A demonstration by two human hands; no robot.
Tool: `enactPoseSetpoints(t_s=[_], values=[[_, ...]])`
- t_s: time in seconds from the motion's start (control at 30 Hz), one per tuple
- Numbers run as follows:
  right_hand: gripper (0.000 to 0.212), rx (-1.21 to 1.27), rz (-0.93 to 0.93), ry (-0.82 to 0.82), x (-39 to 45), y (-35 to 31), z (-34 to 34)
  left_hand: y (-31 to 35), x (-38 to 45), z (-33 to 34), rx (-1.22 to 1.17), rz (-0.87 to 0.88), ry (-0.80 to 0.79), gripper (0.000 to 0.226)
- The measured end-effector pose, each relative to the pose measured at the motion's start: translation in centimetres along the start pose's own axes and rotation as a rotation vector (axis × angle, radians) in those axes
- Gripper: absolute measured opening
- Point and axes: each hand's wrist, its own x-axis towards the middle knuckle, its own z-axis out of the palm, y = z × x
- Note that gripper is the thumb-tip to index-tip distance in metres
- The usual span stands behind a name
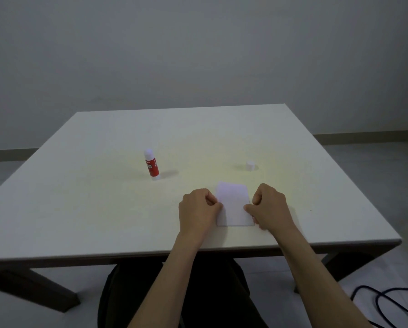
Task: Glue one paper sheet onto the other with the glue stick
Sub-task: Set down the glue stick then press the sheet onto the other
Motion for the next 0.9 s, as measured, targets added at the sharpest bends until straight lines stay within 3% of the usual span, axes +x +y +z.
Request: enactPoseSetpoints(t_s=[0.1, 0.2, 0.3, 0.4, 0.6, 0.73, 0.83, 0.9], values=[[0.022, -0.027, -0.013, -0.023, 0.2, 0.2, -0.1, -0.5, 0.1, 0.4, 0.018, 0.024, 0.029, 0.035], [0.028, -0.062, -0.016, -0.061, 0.4, 0.1, -0.1, -1.2, 0.5, 0.1, 0.039, 0.131, -0.064, 0.054], [0.030, -0.075, -0.023, -0.071, 0.5, 0.1, -0.1, -2.3, 1.3, -0.6, 0.326, 0.364, -0.305, 0.061], [0.033, -0.089, -0.026, -0.074, 0.8, 0.1, -0.1, -2.9, 1.7, -1.1, 0.460, 0.442, -0.549, 0.068], [0.037, -0.226, -0.118, -0.055, 0.2, -1.2, 1.2, -4.1, 2.6, -3.0, 0.542, 0.391, -0.562, 0.076], [0.042, -0.453, -0.407, 0.015, -1.6, -2.9, 3.6, -6.5, 2.8, -5.5, 0.556, 0.338, -0.529, 0.077], [0.052, -0.613, -0.681, -0.151, -3.7, -3.3, 5.4, -7.2, 2.6, -6.1, 0.568, 0.341, -0.513, 0.079], [0.056, -0.655, -0.701, -0.293, -4.6, -2.7, 6.2, -7.4, 2.6, -6.1, 0.555, 0.348, -0.513, 0.082]])
